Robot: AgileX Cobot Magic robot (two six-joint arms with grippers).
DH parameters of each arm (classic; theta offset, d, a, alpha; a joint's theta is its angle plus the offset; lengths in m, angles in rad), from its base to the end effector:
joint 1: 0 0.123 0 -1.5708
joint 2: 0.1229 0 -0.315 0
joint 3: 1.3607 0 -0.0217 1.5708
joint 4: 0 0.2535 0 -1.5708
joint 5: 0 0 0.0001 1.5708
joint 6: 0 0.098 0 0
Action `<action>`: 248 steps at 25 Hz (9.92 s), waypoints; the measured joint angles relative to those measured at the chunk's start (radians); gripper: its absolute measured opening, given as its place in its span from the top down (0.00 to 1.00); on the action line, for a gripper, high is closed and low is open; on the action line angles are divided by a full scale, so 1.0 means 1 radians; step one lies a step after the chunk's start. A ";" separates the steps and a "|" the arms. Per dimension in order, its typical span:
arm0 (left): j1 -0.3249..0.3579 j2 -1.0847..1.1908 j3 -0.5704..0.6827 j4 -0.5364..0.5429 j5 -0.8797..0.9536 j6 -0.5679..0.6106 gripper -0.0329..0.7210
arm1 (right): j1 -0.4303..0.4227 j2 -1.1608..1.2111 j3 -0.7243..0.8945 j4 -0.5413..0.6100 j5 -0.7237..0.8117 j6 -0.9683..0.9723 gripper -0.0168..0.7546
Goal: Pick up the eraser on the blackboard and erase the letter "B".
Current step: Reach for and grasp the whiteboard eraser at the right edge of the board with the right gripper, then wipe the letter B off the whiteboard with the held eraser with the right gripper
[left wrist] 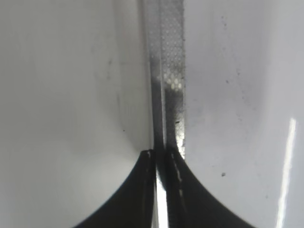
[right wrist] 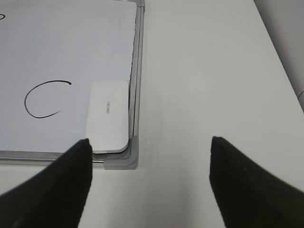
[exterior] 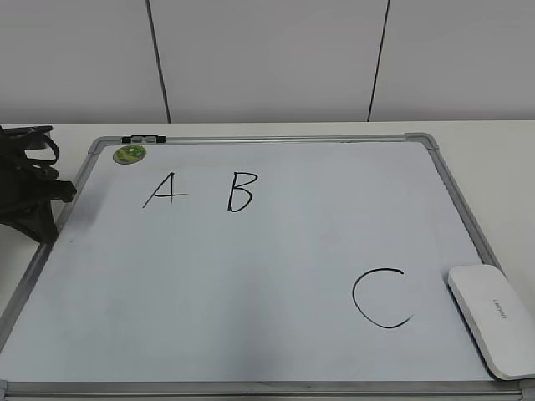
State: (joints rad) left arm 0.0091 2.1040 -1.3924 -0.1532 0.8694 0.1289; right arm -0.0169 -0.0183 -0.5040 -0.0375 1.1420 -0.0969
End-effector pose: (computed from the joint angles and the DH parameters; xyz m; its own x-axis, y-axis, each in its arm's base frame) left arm 0.4186 -0.0076 0.1450 -0.9961 0.0203 -0.0861 0.0301 0.9931 -0.1137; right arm -0.0336 -0.0028 0.2690 -0.5094 -0.1036 -0.8543 -0.0110 0.9934 -0.1139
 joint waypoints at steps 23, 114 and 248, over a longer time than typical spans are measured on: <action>0.000 0.000 0.000 0.000 0.001 -0.002 0.94 | 0.000 0.694 -0.120 0.123 -0.146 -0.070 0.21; 0.001 0.000 0.000 -0.013 0.002 -0.002 0.94 | 0.172 1.661 -0.270 0.037 -0.472 0.017 0.16; 0.002 0.000 0.000 -0.024 0.005 -0.002 0.94 | 0.596 2.539 -1.679 -0.030 -0.315 0.000 0.27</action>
State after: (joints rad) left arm 0.0114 2.1040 -1.3924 -0.1770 0.8741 0.1273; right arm 0.5791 2.5212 -2.1835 -0.0676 0.8272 -0.0973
